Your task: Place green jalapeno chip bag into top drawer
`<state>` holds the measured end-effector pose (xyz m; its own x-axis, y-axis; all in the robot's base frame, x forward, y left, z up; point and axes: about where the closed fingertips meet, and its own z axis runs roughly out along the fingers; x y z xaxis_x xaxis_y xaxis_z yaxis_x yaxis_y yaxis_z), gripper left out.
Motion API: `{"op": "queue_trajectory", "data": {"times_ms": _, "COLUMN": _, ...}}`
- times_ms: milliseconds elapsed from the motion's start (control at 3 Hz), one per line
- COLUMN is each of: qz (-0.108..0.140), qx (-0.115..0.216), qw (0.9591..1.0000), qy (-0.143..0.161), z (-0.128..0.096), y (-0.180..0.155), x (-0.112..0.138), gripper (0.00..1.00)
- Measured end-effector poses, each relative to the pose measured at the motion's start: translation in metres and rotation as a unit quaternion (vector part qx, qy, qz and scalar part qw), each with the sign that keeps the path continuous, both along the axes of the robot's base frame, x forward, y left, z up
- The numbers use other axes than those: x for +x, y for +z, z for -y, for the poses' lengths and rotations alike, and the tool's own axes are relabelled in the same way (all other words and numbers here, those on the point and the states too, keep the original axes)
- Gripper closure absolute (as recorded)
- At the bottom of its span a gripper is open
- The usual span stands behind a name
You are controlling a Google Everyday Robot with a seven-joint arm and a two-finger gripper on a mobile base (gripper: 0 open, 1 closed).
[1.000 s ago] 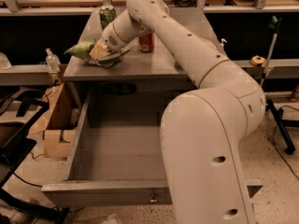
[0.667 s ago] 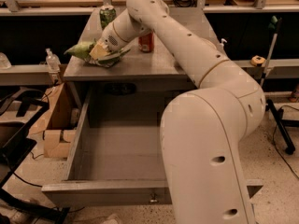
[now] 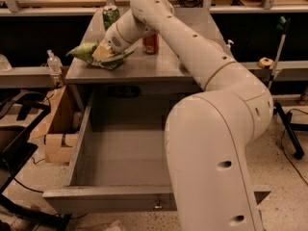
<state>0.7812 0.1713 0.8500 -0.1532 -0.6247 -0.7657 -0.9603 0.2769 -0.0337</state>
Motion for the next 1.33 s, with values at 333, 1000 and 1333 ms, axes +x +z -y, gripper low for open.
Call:
{"op": "queue_trajectory", "data": {"times_ms": 333, "qz": 0.0, "qx": 0.0, "qw": 1.0, "qy": 0.0, "z": 0.0, "y": 0.0002, "x": 0.0, "gripper": 1.0}}
{"op": "queue_trajectory", "data": {"times_ms": 1000, "qz": 0.0, "qx": 0.0, "qw": 1.0, "qy": 0.0, "z": 0.0, "y": 0.0003, "x": 0.0, "gripper": 1.0}}
{"op": "queue_trajectory", "data": {"times_ms": 1333, "qz": 0.0, "qx": 0.0, "qw": 1.0, "qy": 0.0, "z": 0.0, "y": 0.0003, "x": 0.0, "gripper": 1.0}}
